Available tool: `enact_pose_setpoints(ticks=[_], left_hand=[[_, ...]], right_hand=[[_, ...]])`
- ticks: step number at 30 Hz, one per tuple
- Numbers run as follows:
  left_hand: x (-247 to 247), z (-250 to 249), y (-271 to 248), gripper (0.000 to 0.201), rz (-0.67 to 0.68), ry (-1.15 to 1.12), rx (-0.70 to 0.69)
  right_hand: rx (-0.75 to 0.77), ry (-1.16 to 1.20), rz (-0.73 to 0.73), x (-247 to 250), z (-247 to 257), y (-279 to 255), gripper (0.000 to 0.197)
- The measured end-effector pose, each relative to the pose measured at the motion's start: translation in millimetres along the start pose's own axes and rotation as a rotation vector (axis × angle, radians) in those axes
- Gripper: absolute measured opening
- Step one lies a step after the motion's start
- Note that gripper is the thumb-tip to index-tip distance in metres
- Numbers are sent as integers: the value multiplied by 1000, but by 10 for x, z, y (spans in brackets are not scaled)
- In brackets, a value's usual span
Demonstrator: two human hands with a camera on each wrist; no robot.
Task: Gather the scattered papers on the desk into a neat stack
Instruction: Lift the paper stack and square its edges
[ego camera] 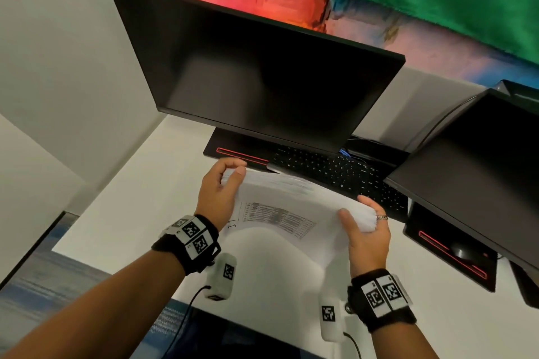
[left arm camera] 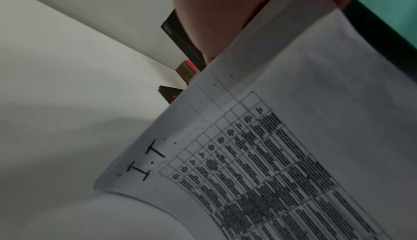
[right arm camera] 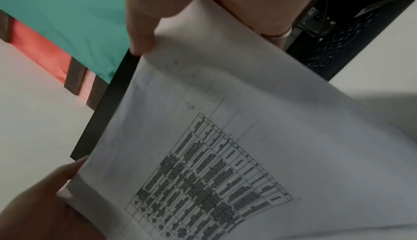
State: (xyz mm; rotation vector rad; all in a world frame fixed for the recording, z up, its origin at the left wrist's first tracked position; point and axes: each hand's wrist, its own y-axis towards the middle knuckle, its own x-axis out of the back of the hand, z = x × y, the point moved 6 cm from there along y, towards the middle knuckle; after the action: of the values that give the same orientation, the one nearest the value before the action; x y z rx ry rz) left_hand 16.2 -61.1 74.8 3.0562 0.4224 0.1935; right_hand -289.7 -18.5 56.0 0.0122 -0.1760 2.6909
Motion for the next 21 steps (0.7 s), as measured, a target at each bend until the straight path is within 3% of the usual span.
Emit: enact_pose_setpoints(ticks=[2, 4, 9, 13, 17, 21], left_hand=[[-25, -21, -3, 13, -11, -26, 7], [-23, -38, 5, 15, -12, -43, 9], [-20, -148, 41, 22, 7, 2, 1], [12, -139, 101, 20, -73, 41, 68], [32, -126, 114, 16, -75, -97, 102], [7, -95, 103, 26, -17, -180, 109]], right_hand=[[0, 28, -40, -1, 36, 11, 19], [12, 31, -73, 6, 77, 16, 12], [-4, 64, -126, 5, 117, 1, 21], [23, 69, -145, 14, 119, 18, 20], [40, 86, -144, 29, 70, 11, 19], [17, 68, -55, 7, -2, -24, 35]])
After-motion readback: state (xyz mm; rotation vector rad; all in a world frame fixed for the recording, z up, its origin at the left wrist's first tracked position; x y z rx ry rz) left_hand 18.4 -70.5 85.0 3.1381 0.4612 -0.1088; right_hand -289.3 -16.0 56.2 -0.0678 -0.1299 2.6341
